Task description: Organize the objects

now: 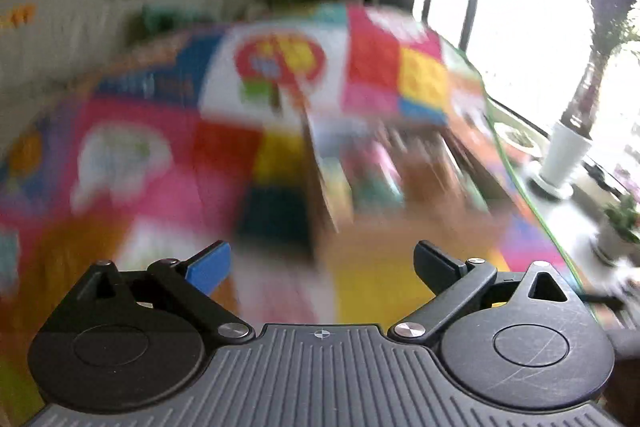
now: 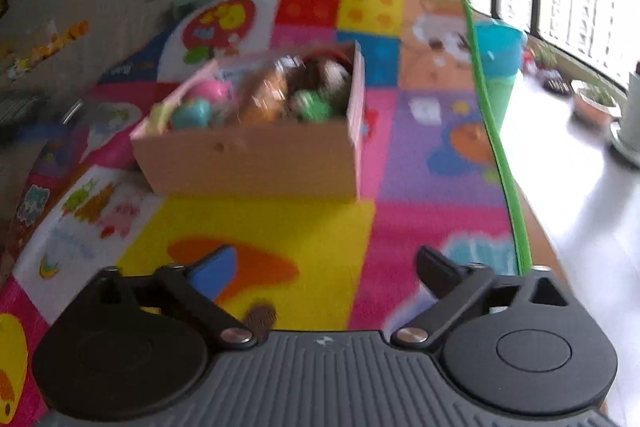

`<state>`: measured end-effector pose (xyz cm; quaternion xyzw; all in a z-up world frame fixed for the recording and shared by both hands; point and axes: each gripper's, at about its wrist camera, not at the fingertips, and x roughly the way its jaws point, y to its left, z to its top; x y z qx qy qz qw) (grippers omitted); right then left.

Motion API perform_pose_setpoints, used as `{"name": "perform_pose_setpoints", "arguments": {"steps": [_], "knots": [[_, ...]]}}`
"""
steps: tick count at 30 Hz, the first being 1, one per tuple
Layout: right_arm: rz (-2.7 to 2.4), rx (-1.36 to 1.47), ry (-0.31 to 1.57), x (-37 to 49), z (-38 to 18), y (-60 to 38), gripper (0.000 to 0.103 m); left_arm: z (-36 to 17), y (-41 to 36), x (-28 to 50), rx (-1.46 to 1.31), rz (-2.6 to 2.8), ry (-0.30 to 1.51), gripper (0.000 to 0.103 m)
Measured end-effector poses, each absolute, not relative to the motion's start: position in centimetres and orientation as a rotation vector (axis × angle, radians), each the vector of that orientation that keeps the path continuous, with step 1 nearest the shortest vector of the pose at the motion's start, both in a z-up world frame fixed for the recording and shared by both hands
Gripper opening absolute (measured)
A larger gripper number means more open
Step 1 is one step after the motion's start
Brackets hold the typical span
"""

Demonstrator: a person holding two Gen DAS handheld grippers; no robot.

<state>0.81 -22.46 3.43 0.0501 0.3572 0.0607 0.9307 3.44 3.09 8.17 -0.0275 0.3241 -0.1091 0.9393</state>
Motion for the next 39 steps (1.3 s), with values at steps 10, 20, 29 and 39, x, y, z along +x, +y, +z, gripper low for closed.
{"name": "perform_pose_setpoints", "arguments": {"steps": [10,20,29,39], "knots": [[0.024,-0.009,0.731,-0.1,1.0,-21.6,0.103,1.6,-0.2,0.8,0.025,-0.041,0.693,0.101],[-0.006,-0.004,0.677,-0.8,0.5,-21.1,0.103,0.8,-0.4,1.0,0.029,-0.015,0.69,0.102],[0.033,0.001,0.679,-0.3,0.5,-21.1,0.103,0.8,-0.4,1.0,0.027,-0.016,0.69,0.102],[0.037,0.002,0.679,-0.3,0.5,-21.2,0.103,0.8,-0.3,1.0,0.022,-0.017,0.691,0.102]]}}
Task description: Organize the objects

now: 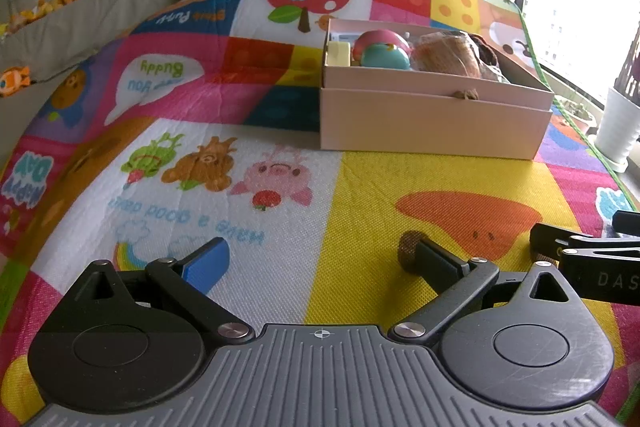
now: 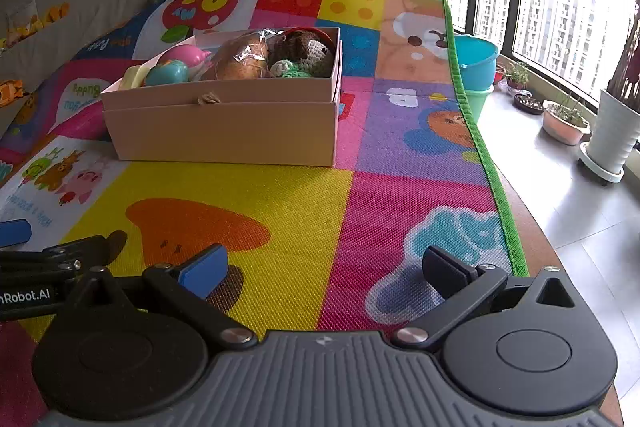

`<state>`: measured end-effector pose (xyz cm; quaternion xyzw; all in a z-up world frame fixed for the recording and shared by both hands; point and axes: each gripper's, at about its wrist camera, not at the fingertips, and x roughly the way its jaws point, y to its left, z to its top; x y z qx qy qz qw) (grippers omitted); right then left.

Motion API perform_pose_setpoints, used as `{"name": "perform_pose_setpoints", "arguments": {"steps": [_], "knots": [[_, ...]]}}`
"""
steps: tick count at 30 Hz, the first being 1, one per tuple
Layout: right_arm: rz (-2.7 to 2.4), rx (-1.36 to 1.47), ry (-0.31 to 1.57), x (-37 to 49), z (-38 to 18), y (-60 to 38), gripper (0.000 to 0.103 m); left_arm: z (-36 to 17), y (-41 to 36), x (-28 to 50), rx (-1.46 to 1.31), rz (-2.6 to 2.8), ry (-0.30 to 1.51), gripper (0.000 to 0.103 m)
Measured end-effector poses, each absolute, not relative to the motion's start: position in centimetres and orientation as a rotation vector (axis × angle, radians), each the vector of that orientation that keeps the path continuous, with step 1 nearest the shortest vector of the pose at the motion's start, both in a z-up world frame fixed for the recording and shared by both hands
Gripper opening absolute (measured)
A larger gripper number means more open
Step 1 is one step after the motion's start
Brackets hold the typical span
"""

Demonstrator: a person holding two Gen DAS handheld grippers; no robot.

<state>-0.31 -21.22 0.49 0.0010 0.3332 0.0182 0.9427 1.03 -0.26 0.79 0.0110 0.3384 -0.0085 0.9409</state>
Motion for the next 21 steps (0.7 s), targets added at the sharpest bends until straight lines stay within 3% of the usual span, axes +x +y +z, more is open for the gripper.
{"name": "perform_pose_setpoints", "arguments": {"steps": [21], "knots": [[0.038,0.003,0.679,-0.23,0.47,-21.25,0.103,0.84,-0.29,1.06,0.018,-0.02,0.69,0.102]]}}
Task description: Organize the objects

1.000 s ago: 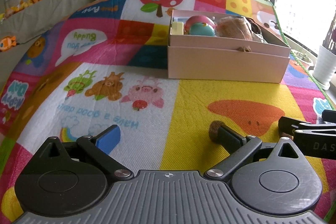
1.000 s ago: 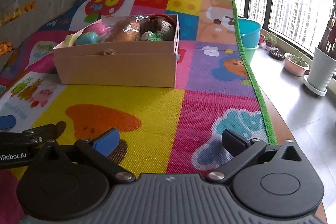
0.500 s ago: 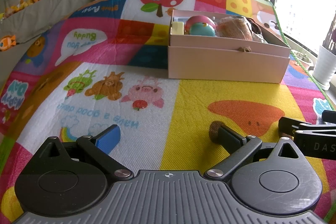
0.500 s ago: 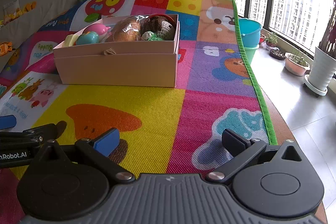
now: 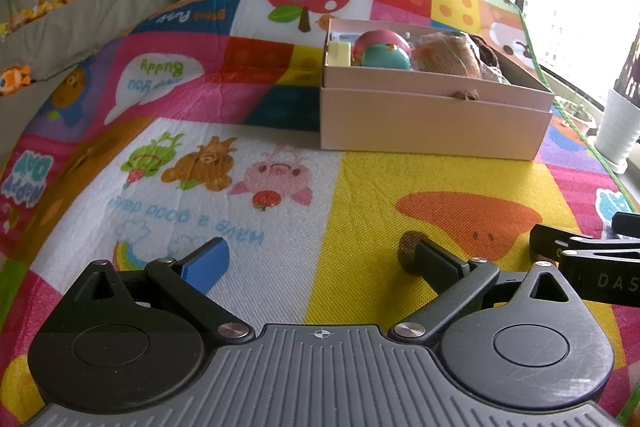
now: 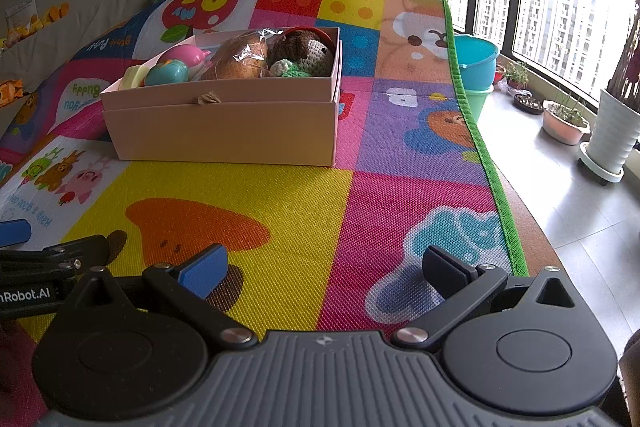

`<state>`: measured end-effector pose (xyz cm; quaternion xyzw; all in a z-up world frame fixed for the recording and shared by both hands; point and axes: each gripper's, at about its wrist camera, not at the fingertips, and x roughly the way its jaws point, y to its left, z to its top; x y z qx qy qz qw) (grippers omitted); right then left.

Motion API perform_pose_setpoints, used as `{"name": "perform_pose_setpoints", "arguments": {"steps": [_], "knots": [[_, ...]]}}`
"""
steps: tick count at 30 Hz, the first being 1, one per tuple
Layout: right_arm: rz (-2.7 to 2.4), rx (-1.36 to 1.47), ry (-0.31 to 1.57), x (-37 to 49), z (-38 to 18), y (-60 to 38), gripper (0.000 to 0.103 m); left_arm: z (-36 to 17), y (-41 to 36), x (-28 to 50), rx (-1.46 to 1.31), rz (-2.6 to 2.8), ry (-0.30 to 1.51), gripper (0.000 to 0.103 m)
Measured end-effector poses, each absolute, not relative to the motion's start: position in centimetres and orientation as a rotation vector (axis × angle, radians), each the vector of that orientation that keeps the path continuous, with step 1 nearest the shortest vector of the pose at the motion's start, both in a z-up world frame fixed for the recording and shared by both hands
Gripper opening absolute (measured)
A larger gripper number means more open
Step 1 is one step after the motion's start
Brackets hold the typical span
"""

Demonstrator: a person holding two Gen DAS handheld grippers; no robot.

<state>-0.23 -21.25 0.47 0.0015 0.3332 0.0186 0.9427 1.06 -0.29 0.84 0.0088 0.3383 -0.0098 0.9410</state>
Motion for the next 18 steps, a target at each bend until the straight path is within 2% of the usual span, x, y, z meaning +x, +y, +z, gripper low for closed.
{"name": "perform_pose_setpoints", "arguments": {"steps": [18], "knots": [[0.038,0.003,0.68,-0.21,0.47,-21.22,0.103,0.84,-0.21,1.18,0.019,-0.02,0.692,0.102]]}}
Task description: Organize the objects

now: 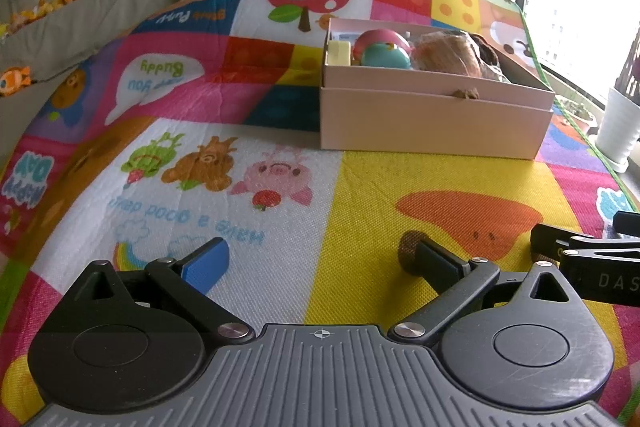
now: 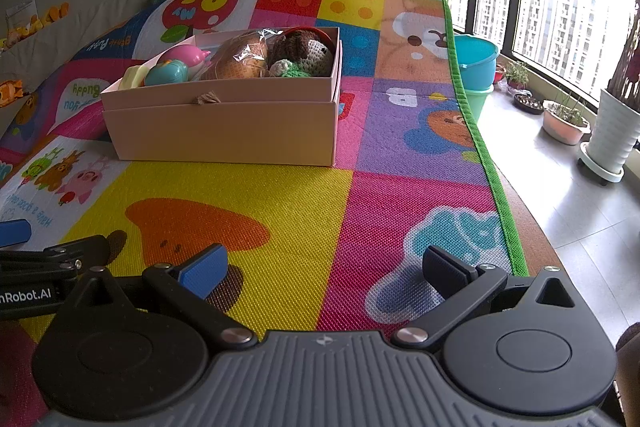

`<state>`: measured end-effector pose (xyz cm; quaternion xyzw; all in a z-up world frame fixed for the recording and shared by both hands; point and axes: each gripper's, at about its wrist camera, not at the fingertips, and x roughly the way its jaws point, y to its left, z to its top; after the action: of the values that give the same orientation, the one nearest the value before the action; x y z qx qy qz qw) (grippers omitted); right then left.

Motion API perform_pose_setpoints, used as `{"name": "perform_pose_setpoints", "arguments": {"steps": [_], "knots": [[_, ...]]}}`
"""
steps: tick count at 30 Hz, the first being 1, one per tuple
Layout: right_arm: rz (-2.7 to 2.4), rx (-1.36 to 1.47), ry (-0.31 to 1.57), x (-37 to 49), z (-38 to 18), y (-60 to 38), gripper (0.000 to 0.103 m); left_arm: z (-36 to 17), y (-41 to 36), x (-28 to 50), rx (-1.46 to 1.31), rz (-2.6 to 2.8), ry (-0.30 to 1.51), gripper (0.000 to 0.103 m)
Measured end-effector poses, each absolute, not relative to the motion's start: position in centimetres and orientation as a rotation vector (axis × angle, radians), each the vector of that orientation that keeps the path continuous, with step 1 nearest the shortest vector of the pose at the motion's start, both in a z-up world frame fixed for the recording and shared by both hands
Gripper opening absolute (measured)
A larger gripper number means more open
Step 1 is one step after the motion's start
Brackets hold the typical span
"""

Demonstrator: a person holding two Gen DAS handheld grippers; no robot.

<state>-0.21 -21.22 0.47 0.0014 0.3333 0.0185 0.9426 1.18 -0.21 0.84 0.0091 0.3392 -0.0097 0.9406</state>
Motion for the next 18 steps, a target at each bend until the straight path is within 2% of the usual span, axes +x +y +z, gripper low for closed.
{"name": "perform_pose_setpoints", "arguments": {"steps": [18], "knots": [[0.038,0.003,0.68,-0.22,0.48,-21.19,0.103,0.83,-0.23,1.22,0.015,-0.019,0.692,0.102]]}}
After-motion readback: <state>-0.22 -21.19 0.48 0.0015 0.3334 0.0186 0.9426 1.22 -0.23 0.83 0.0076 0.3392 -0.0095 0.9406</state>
